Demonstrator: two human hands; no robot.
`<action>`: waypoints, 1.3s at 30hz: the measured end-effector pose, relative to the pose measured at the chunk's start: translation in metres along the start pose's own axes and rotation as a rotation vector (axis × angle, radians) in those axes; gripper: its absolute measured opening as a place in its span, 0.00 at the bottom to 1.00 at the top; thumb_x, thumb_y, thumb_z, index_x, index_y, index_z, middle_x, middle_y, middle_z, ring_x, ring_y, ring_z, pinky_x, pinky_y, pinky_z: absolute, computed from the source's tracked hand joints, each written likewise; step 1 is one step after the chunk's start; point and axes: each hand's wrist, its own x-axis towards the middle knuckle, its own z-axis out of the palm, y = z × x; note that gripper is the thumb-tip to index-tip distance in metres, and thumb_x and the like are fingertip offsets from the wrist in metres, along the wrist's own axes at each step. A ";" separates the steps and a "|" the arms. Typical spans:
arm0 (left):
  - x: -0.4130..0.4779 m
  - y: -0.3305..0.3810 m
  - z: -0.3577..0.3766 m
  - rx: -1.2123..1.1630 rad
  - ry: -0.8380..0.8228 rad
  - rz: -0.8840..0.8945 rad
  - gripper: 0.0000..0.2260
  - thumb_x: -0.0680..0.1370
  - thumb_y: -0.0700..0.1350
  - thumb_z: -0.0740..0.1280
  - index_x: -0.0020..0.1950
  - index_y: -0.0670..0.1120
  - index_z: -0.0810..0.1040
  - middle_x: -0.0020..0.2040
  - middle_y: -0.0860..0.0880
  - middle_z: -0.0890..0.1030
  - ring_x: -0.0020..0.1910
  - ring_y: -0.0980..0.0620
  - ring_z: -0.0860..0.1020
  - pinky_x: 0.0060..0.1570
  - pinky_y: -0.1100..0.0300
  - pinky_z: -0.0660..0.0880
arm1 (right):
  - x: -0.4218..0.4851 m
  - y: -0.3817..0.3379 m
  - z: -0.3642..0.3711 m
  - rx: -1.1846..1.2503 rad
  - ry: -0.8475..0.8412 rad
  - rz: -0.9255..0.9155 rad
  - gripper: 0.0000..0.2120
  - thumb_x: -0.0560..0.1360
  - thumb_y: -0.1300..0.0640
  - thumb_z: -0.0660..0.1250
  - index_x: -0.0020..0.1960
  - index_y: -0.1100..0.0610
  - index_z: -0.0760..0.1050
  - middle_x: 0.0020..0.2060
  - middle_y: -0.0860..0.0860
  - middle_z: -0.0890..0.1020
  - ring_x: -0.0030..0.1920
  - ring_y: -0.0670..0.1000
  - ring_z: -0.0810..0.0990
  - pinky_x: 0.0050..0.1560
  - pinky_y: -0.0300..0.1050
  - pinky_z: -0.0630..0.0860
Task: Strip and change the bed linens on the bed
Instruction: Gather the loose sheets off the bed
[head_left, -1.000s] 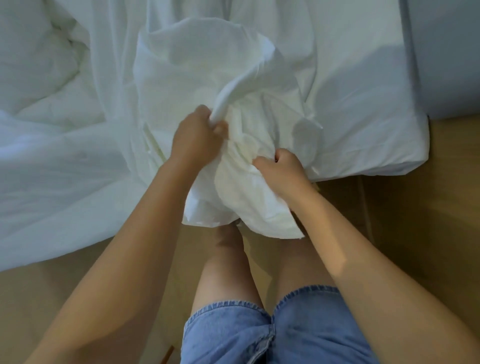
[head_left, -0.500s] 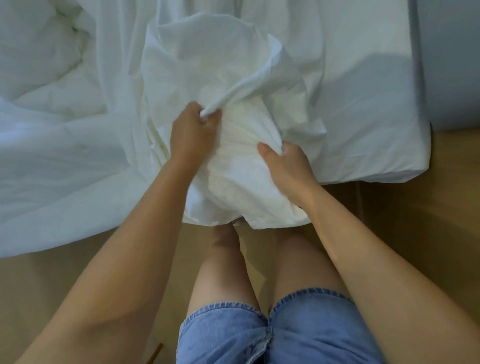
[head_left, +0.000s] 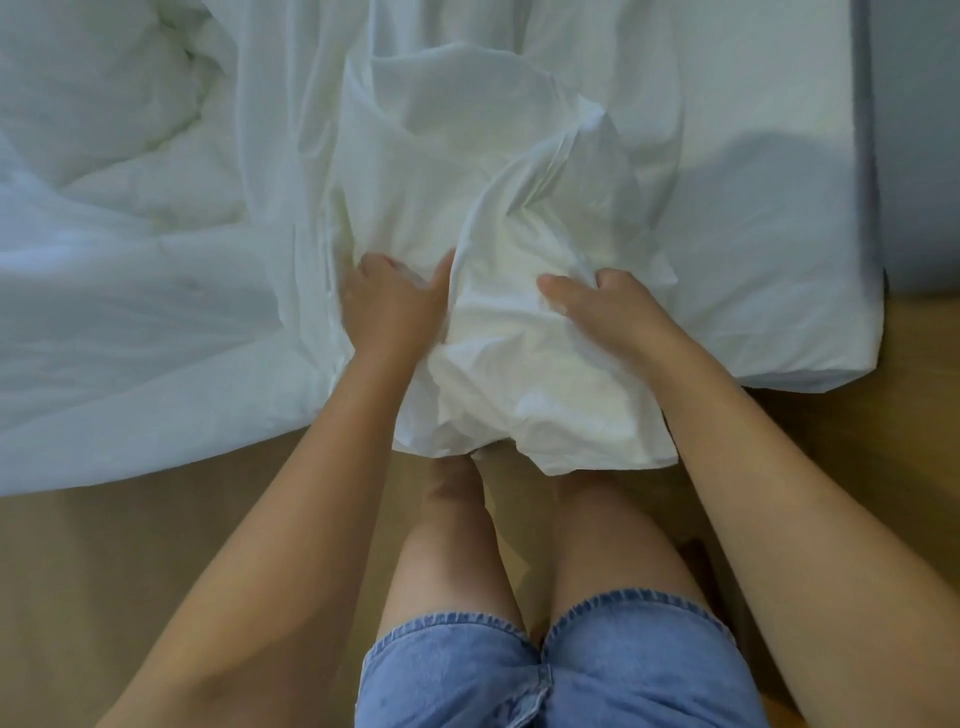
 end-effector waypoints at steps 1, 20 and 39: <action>-0.001 0.001 0.005 -0.011 -0.058 -0.043 0.35 0.71 0.67 0.63 0.60 0.37 0.72 0.58 0.42 0.76 0.57 0.43 0.74 0.57 0.51 0.71 | 0.001 -0.005 0.007 -0.016 0.007 0.004 0.38 0.69 0.33 0.64 0.67 0.60 0.69 0.61 0.51 0.75 0.58 0.54 0.75 0.56 0.47 0.72; 0.035 -0.042 -0.056 0.106 0.283 0.091 0.14 0.79 0.49 0.58 0.58 0.40 0.71 0.57 0.39 0.74 0.55 0.39 0.73 0.47 0.50 0.67 | -0.003 -0.020 0.033 0.081 0.282 -0.167 0.14 0.71 0.42 0.68 0.34 0.51 0.74 0.30 0.44 0.77 0.32 0.43 0.76 0.30 0.40 0.69; -0.014 -0.005 0.025 0.017 -0.179 0.297 0.17 0.83 0.52 0.50 0.35 0.50 0.60 0.30 0.51 0.69 0.28 0.55 0.68 0.27 0.59 0.58 | 0.005 -0.057 0.030 0.399 0.080 -0.050 0.06 0.71 0.57 0.73 0.47 0.56 0.80 0.43 0.53 0.84 0.46 0.53 0.84 0.51 0.49 0.81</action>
